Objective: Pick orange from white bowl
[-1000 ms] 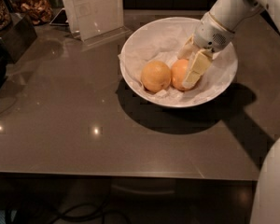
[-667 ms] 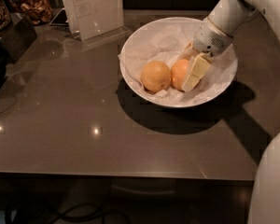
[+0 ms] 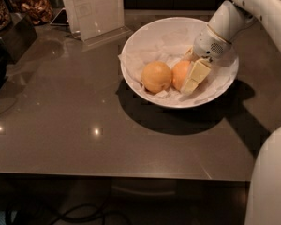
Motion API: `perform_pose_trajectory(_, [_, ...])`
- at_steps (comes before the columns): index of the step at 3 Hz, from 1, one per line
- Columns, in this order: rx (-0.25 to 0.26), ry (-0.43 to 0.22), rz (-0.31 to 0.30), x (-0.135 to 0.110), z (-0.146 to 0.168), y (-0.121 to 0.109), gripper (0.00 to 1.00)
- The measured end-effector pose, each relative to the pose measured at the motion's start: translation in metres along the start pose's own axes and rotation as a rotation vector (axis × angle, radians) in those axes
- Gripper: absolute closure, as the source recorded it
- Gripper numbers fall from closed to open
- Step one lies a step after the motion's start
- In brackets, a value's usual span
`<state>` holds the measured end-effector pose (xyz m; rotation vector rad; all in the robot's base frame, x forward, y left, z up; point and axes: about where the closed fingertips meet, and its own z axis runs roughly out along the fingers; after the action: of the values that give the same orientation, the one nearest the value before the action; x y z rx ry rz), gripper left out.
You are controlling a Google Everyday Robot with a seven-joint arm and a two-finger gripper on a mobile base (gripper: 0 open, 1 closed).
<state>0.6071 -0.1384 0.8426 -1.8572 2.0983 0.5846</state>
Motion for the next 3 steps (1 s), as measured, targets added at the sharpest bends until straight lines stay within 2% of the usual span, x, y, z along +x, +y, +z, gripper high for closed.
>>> perform_pose_trajectory(1, [0.005,-0.003,0.012,0.003,0.0,0.0,0.45])
perform_pose_trajectory(3, [0.113,-0.042,0.04,0.008,-0.029,0.005,0.91])
